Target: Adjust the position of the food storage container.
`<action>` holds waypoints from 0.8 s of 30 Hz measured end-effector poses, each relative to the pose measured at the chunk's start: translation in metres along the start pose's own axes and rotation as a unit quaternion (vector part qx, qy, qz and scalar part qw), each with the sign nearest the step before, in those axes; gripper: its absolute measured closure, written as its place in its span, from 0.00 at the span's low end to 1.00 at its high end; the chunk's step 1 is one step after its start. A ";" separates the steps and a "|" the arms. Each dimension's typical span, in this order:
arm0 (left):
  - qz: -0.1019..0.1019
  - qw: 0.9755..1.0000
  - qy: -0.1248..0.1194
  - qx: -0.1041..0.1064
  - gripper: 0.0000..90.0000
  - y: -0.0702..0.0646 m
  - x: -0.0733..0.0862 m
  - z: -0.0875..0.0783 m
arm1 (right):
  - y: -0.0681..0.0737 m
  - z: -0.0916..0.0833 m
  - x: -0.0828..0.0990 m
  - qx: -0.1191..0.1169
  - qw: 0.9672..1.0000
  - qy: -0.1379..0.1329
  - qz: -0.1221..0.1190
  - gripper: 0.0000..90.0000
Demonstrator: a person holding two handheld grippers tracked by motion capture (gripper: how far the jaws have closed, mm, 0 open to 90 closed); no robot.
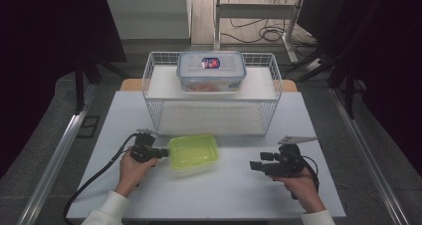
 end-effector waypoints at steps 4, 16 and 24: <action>0.000 1.000 0.001 0.002 1.00 -0.006 -0.005 0.006 | 0.001 0.000 -0.001 -0.001 1.000 -0.002 0.000 0.35; 0.009 1.000 0.002 0.016 1.00 -0.026 -0.021 0.023 | 0.000 0.000 0.000 -0.001 1.000 -0.001 0.000 0.35; 0.009 1.000 -0.003 0.003 1.00 -0.023 -0.019 0.020 | -0.001 -0.001 0.000 0.001 1.000 -0.003 0.001 0.35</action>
Point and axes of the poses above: each handheld gripper's, and its own axes: z roughly forward along the jaws, x roughly out of its underside, y roughly to its left, the point moved 8 cm from there along z, roughly forward along the jaws, and after that the axes turned 14 degrees about -x, right-handed, at the moved point
